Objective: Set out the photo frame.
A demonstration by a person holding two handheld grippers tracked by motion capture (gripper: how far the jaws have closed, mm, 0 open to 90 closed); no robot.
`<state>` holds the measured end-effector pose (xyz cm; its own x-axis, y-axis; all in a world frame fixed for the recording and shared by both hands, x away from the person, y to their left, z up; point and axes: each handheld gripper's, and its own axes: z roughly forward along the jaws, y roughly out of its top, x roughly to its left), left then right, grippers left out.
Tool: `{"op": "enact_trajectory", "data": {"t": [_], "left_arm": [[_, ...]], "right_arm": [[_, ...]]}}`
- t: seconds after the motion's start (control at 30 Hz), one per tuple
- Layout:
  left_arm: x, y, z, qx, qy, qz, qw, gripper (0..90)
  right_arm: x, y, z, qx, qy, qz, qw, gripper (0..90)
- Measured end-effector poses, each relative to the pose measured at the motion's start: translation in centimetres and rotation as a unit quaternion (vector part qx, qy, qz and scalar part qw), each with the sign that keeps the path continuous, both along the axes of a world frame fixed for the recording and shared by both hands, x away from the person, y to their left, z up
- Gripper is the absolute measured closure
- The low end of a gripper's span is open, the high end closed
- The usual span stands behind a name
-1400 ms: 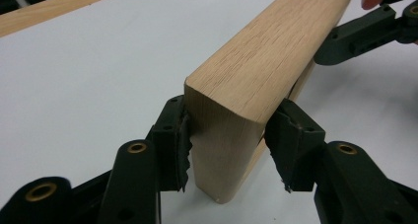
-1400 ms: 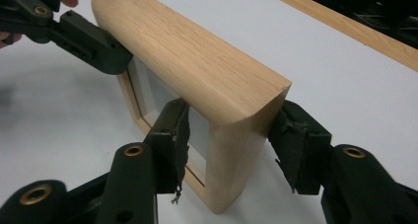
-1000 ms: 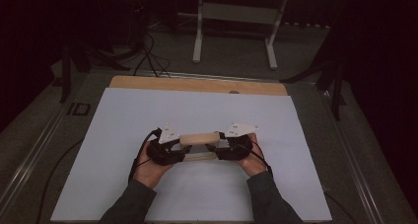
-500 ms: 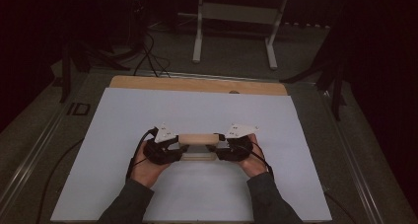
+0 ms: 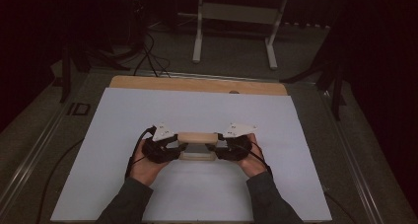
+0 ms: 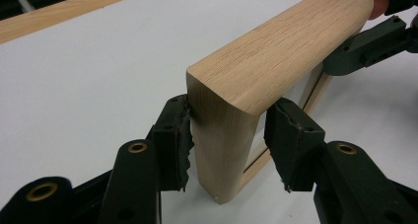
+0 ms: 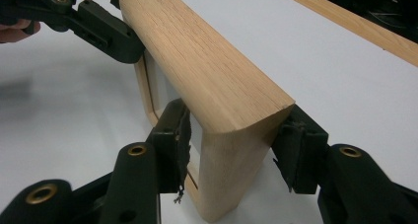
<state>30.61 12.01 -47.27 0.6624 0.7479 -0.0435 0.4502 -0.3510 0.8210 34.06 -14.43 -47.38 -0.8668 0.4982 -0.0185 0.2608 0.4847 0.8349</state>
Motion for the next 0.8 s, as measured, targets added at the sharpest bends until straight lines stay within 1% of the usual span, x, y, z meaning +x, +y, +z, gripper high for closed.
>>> {"op": "enact_trajectory", "data": {"t": [0.07, 0.2, 0.37, 0.53, 0.7, 0.8], "left_arm": [[0.1, 0.1, -0.1, 0.002, -0.003, -0.001, 1.0, 53.9], [0.3, 0.2, -0.1, -0.001, -0.005, 0.0, 1.0, 54.2], [0.7, 0.2, -0.1, 0.009, -0.012, 0.003, 0.9999, 54.1], [1.2, 0.4, -0.1, 0.01, -0.013, 0.008, 0.9998, 53.9], [1.5, 0.3, -0.1, 0.006, -0.016, 0.016, 0.9997, 54.0], [1.7, 0.2, -0.2, 0.007, -0.018, 0.016, 0.9997, 54.0]], "right_arm": [[0.2, 0.2, 0.0, -0.001, -0.001, -0.004, 1.0, 50.7], [0.3, 0.3, 0.1, 0.003, -0.001, -0.009, 1.0, 50.5], [0.6, 0.5, 0.0, 0.003, -0.001, -0.017, 0.9999, 50.3], [1.0, 0.9, 0.1, 0.001, -0.002, -0.021, 0.9998, 50.1], [1.5, 1.2, 0.0, 0.004, -0.004, -0.03, 0.9995, 48.4], [1.7, 1.2, 0.0, 0.006, -0.003, -0.032, 0.9995, 48.3]]}}
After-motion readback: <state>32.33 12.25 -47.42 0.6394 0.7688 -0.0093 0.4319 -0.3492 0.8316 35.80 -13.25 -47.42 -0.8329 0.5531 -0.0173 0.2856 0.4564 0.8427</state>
